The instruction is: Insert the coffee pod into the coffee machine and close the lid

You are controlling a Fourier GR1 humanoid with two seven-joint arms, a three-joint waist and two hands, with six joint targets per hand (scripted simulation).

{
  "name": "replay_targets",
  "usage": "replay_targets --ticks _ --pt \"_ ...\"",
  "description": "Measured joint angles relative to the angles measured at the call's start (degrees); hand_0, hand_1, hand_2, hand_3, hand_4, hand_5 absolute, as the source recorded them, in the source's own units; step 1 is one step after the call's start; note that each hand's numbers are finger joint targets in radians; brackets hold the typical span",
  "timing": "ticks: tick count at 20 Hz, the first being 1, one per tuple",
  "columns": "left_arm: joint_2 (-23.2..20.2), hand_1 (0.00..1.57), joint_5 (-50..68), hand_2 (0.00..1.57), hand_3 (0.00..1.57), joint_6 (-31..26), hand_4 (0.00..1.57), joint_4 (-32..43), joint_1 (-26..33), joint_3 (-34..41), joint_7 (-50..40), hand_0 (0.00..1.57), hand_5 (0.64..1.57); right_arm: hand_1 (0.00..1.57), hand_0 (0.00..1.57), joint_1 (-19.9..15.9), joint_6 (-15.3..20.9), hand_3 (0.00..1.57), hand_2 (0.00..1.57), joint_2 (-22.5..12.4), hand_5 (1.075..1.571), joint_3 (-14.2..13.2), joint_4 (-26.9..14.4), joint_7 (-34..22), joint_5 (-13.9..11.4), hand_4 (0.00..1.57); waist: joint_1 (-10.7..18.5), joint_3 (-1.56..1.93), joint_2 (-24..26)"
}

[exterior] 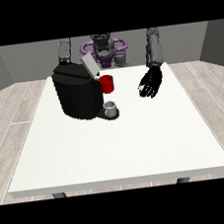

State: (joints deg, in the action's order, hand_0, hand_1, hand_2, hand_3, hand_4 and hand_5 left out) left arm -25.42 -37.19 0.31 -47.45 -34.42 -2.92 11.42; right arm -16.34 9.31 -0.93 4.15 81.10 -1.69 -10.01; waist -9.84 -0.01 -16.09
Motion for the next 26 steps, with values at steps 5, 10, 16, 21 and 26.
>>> replay_targets --ticks 5,10,16,21,26 --pt "-0.9 0.88 -4.8 1.00 0.82 -0.3 0.28 3.3 -1.3 -2.4 -0.4 0.88 1.571 0.00 0.00 -0.4 -1.3 0.00 0.00 -0.3 1.571 -0.6 -0.9 0.3 0.9 0.00 -0.9 0.04 0.3" --pt "-0.5 0.76 -8.4 0.98 0.86 -2.6 0.40 6.0 -2.6 -4.3 -1.6 0.76 1.571 0.00 0.00 0.6 -1.4 0.00 0.00 0.1 1.571 -1.4 -4.1 2.8 1.5 0.00 -0.4 0.06 1.4" --pt "0.4 1.15 -10.4 1.26 1.16 -2.7 0.47 9.0 -4.0 -4.0 0.3 1.15 1.571 0.00 0.00 1.8 0.2 0.00 0.00 -0.6 1.571 -1.7 -5.9 3.0 -0.7 0.00 -0.2 0.06 2.4" --pt "1.8 1.43 -9.1 1.42 1.35 -2.5 0.49 10.1 -5.9 -1.8 3.0 1.43 1.571 0.00 0.00 2.1 1.5 0.00 0.00 -0.5 1.571 -1.6 -6.5 2.5 -2.1 0.00 0.2 0.02 3.3" --pt "3.4 1.41 -6.8 1.40 1.31 -6.5 0.51 9.5 -8.9 0.0 3.6 1.41 1.571 0.00 0.00 1.1 2.5 0.00 0.00 -0.4 1.571 -2.6 -9.2 2.7 -2.5 0.00 1.3 0.01 5.0"
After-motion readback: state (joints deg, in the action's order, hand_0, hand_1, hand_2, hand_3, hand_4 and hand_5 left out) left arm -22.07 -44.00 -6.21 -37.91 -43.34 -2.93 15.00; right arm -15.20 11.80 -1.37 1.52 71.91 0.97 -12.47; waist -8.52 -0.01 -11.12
